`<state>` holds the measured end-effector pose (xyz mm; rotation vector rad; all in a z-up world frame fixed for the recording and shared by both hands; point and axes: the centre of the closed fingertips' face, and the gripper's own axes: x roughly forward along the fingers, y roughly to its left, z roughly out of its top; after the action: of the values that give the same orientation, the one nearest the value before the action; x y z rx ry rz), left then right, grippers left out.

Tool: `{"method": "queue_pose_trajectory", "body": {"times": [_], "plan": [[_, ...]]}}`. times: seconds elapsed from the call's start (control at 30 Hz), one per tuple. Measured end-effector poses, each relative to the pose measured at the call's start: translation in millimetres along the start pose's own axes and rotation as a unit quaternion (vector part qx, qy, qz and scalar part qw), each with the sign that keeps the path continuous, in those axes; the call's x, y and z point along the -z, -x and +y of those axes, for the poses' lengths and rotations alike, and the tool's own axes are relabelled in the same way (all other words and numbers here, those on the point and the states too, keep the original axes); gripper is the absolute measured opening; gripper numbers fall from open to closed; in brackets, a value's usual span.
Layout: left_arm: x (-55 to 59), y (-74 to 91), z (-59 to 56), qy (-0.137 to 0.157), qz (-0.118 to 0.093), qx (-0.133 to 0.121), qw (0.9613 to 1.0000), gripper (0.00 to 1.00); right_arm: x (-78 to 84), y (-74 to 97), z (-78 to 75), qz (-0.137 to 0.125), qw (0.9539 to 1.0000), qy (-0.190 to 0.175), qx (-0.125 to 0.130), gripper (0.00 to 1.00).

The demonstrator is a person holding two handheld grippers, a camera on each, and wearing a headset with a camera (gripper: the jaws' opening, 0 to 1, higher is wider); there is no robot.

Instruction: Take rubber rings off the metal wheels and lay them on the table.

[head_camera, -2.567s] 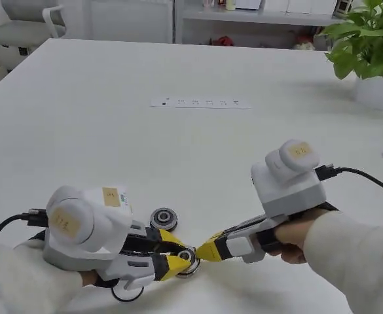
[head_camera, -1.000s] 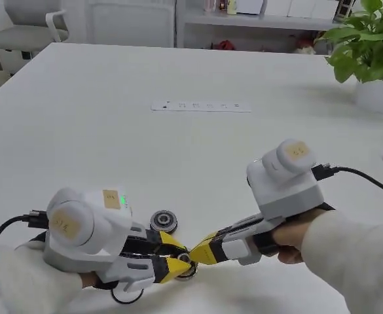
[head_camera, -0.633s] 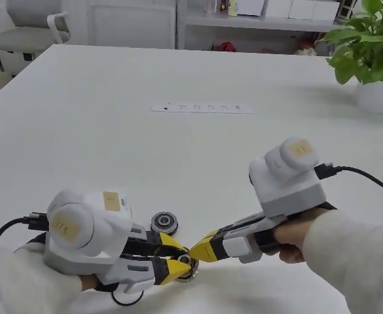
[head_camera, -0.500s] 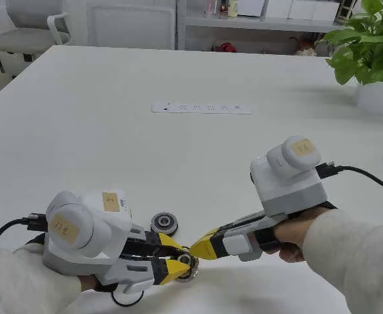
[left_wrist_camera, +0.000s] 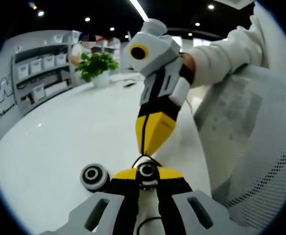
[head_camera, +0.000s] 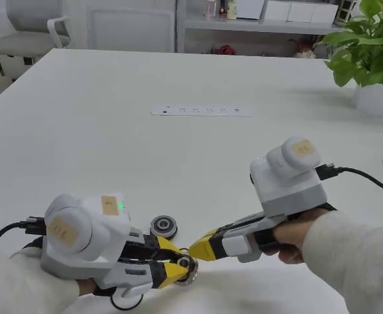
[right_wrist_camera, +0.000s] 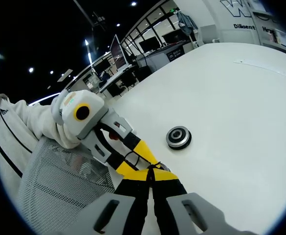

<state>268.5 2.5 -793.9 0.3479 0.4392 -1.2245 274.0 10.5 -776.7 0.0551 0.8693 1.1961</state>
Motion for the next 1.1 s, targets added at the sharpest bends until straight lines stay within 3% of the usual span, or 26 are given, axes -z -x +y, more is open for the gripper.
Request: {"method": "queue_pose_trajectory", "body": {"times": [0.33, 0.5, 0.6, 0.8, 0.93, 1.1], "plan": [[1.3, 4.3, 0.7, 0.000, 0.013, 0.004, 0.9999, 0.15, 0.0, 0.6, -3.5, 0.001, 1.0000, -0.001, 0.008, 0.00], [-12.0, 14.7, 2.8, -0.025, 0.007, -0.003, 0.9997, 0.18, -0.9, 0.2, -4.4, 0.001, 0.9999, 0.002, 0.011, 0.00], [-17.6, 22.1, 9.6, -0.027, 0.002, -0.017, 0.9995, 0.23, -4.5, 0.1, -3.4, -0.003, 0.9999, 0.003, 0.010, 0.00], [-26.4, 33.5, 17.0, -0.002, -0.017, -0.033, 0.9993, 0.40, -4.8, 0.7, -3.6, -0.006, 0.9999, 0.001, 0.011, 0.00], [-27.8, 38.5, 20.5, 0.000, -0.015, -0.044, 0.9989, 0.52, -6.5, 1.8, -3.3, -0.011, 0.9999, 0.000, 0.010, 0.00], [-30.2, 46.3, 20.7, 0.009, -0.020, -0.050, 0.9985, 0.59, -12.0, 3.8, -1.4, -0.022, 0.9997, -0.001, 0.008, 0.00]]}}
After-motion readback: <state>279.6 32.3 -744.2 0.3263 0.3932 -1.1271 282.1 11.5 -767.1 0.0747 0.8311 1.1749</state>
